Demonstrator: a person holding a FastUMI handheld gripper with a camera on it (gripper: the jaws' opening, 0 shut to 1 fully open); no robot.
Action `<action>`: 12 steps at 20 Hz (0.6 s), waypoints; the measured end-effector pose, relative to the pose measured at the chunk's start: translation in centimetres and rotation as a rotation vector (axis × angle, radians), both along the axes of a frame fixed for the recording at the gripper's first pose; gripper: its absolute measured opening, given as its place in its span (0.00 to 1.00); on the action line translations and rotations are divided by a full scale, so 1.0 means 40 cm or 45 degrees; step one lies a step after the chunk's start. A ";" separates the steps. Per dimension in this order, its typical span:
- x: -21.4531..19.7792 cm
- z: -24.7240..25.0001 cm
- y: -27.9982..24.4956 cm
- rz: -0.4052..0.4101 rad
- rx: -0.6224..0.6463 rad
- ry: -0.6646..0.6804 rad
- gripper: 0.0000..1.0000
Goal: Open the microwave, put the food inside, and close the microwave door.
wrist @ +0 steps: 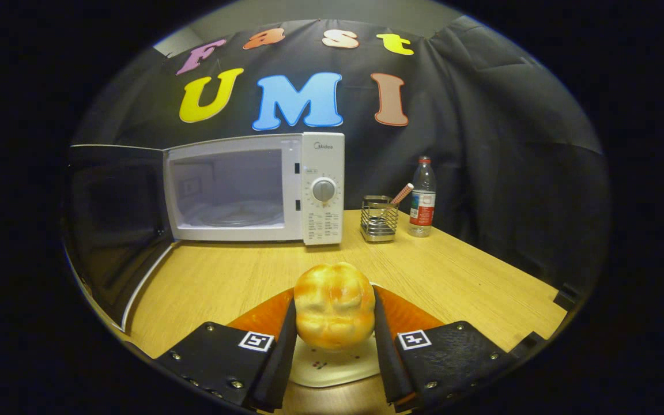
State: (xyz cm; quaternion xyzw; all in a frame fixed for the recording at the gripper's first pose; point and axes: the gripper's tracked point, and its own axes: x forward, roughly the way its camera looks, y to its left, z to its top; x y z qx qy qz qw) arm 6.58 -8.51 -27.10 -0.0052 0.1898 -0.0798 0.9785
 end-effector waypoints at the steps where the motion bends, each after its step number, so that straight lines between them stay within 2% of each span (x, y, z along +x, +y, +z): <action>1: 0.003 0.003 0.024 0.026 -0.019 -0.003 0.64; 6: 0.072 0.009 0.207 0.210 0.038 -0.060 0.64; 9: 0.126 -0.010 0.301 0.321 0.087 -0.024 0.64; 12: 0.186 -0.026 0.385 0.382 0.276 -0.001 0.63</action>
